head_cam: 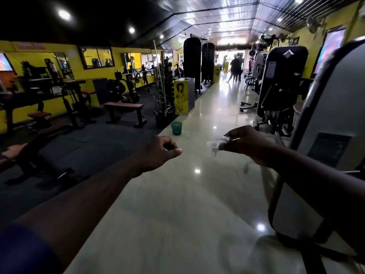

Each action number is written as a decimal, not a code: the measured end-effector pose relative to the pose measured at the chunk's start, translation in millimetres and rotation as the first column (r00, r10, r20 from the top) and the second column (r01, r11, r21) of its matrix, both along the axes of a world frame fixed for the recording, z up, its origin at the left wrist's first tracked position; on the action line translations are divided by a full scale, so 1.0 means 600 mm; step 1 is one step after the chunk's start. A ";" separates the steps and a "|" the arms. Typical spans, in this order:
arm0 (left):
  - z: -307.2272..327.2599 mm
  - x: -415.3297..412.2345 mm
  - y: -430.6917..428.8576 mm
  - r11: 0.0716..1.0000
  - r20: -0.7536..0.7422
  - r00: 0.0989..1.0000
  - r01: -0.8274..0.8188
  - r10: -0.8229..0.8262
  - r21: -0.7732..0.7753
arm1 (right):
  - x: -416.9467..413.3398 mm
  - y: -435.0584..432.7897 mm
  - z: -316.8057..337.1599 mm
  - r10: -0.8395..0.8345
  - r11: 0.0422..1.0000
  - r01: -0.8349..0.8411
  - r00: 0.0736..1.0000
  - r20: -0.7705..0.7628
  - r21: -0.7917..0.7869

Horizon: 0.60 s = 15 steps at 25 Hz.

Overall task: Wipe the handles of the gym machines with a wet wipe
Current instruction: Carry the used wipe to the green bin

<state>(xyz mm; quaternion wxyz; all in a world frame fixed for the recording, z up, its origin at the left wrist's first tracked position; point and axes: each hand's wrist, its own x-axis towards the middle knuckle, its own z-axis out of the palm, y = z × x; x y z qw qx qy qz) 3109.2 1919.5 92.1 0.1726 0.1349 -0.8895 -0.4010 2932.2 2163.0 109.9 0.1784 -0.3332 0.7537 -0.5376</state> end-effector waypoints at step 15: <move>-0.046 -0.619 -0.760 0.991 -0.071 0.992 -0.108 0.102 -0.075 | -0.626 -0.740 0.011 -0.105 0.994 0.109 0.985 -0.134 0.025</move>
